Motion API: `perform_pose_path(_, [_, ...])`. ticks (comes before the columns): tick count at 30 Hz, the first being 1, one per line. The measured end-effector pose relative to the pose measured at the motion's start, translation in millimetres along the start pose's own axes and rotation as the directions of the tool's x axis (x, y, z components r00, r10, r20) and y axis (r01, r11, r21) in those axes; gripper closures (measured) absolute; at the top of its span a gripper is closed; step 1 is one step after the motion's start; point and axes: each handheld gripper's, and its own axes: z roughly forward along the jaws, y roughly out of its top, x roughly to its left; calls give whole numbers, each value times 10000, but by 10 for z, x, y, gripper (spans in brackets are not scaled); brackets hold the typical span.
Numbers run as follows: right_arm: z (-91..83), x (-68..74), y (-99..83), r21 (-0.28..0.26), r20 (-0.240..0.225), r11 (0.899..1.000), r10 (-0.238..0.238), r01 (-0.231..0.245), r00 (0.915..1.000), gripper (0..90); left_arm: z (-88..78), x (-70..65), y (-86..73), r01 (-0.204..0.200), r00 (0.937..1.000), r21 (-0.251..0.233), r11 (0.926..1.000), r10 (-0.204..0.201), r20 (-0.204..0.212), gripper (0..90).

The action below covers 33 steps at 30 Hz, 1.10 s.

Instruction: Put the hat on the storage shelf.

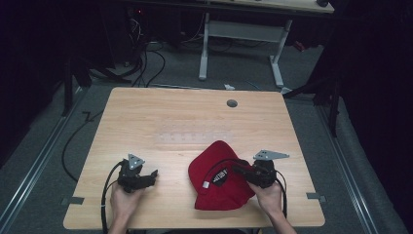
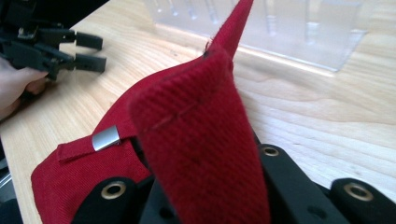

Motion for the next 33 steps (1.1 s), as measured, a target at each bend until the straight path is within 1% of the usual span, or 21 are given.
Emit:
perform_pose_path(1, [0, 0, 0, 0, 0, 10000, 0, 0, 10000, 846, -14, -30, -8, -123, 9999, 2, 9999, 123, 90, 242])
perform_pose_path(2, [-49, -21, -6, -138, 60, 9998, 145, -144, 9999, 846, -29, -59, -10, -144, 9997, -28, 9999, 144, 220, 245])
perform_pose_path(4, [-69, -34, -8, -197, 63, 9995, 231, -230, 9997, 846, -63, -123, 2, 8, 9985, -69, 10000, -4, 550, 245])
perform_pose_path(6, [-97, -60, -7, -247, 20, 9990, 376, -376, 9993, 846, -86, -179, 13, 48, 9966, -56, 10000, -43, 825, 243])
perform_pose_path(9, [-122, -78, -3, -261, 54, 9987, 436, -435, 9990, 846, -114, -295, 9, 25, 9912, 35, 10000, -29, 1324, 237])
perform_pose_path(11, [-137, -81, 3, -282, 87, 9986, 449, -446, 9990, 846, -135, -371, -9, -156, 9869, 168, 9997, 127, 1610, 226])
perform_pose_path(13, [-159, -84, 8, -355, 62, 9979, 537, -535, 9985, 845, -159, -441, -25, -311, 9812, 201, 9993, 267, 1911, 222])
perform_pose_path(15, [-167, -86, 13, -379, 47, 9978, 554, -552, 9985, 845, -192, -533, -40, -545, 9733, 191, 9983, 489, 2241, 218])
perform_pose_path(16, [-179, -89, 23, -420, 4, 9972, 623, -623, 9981, 846, -226, -613, -45, -610, 9645, 202, 9979, 537, 2587, 215])
perform_pose_path(17, [-184, -88, 28, -414, -17, 9969, 672, -672, 9977, 845, -226, -613, -45, -610, 9645, 202, 9979, 537, 2587, 213])
perform_pose_path(19, [-190, -87, 36, -382, -37, 9971, 656, -657, 9978, 845, -251, -693, -56, -761, 9553, 271, 9967, 651, 2884, 208])
perform_pose_path(20, [-196, -87, 49, -440, -91, 9969, 644, -647, 9979, 845, -256, -721, -62, -818, 9522, 289, 9962, 696, 2975, 200])
perform_pose_path(23, [-204, -81, 66, -448, -163, 9963, 727, -733, 9972, 845, -279, -833, -91, -972, 9392, 447, 9943, 767, 3346, 196])
perform_pose_path(25, [-205, -68, 79, -447, -206, 9962, 733, -742, 9971, 845, -282, -892, -111, -1172, 9326, 476, 9920, 935, 3485, 191])
perform_pose_path(26, [-202, -65, 90, -441, -239, 9965, 700, -710, 9973, 845, -281, -914, -120, -1304, 9300, 492, 9902, 1050, 3523, 186])
perform_pose_path(28, [-194, -52, 104, -422, -265, 9965, 714, -725, 9971, 845, -286, -958, -131, -1347, 9247, 540, 9894, 1060, 3656, 180])
perform_pose_path(29, [-189, -42, 110, -403, -291, 9965, 722, -733, 9970, 845, -287, -978, -137, -1456, 9225, 503, 9881, 1172, 3678, 178])
perform_pose_path(30, [-184, -32, 118, -368, -332, 9968, 703, -715, 9970, 845, -288, -999, -140, -1526, 9210, 465, 9872, 1249, 3690, 178])
perform_pose_path(31, [-180, -24, 127, -339, -355, 9969, 697, -709, 9969, 845, -286, -1015, -142, -1629, 9213, 414, 9858, 1370, 3640, 180])
perform_pose_path(32, [-175, -17, 134, -330, -389, 9969, 702, -715, 9968, 845, -285, -1030, -142, -1631, 9217, 352, 9860, 1396, 3619, 192])
perform_pose_path(33, [-167, -13, 141, -334, -435, 9970, 679, -693, 9967, 845, -291, -1043, -141, -1564, 9171, 373, 9870, 1311, 3764, 207])
